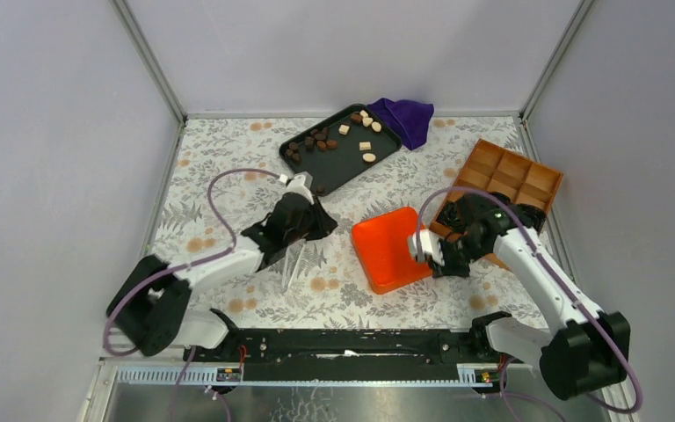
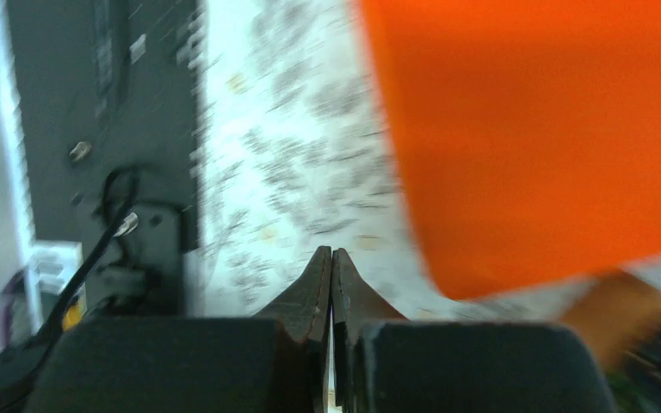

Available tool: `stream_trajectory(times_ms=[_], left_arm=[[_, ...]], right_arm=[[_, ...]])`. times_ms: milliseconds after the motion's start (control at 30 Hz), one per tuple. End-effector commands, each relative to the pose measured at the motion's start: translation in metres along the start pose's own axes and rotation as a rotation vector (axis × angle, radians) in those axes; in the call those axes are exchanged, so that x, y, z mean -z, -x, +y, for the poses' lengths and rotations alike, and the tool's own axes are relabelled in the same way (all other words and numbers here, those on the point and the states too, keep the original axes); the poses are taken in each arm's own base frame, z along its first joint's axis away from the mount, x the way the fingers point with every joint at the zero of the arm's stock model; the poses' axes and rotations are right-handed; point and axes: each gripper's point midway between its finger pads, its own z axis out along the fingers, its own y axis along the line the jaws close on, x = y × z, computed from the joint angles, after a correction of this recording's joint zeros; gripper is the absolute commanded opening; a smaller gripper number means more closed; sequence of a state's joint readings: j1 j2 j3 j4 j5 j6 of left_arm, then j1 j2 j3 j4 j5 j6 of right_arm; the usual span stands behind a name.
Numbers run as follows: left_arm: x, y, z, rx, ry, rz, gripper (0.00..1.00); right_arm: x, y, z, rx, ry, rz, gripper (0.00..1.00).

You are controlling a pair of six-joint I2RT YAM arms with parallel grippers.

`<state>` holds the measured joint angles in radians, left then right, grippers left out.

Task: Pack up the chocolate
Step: Close the box lid on the packing box, then adjust the packing box at the center of the board.

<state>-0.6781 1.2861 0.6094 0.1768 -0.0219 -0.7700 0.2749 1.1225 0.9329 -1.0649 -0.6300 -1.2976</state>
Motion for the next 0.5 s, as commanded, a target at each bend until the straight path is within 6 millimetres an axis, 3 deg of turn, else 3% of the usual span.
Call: stream_trajectory(times_ms=[0,100,233,367,467], left_arm=[[-0.03,0.002,-0.002,-0.107,0.002,0.097,0.2],[-0.054,-0.005,-0.004,-0.131,0.002,0.164,0.2],[-0.078,-0.028,-0.001,-0.139,-0.017,0.273,0.2],[-0.073,-0.045,0.011,-0.121,-0.01,0.298,0.2],[-0.058,-0.054,0.011,-0.09,-0.047,0.293,0.2]], right_arm=[[-0.027,-0.048,0.062,0.235,0.296,0.059,0.0],[-0.046,-0.065,0.041,0.226,0.197,0.116,0.0],[-0.06,-0.058,-0.014,0.16,-0.012,0.117,0.0],[-0.061,-0.033,-0.069,0.067,-0.177,0.055,0.01],[-0.06,-0.012,-0.107,-0.003,-0.26,0.006,0.1]])
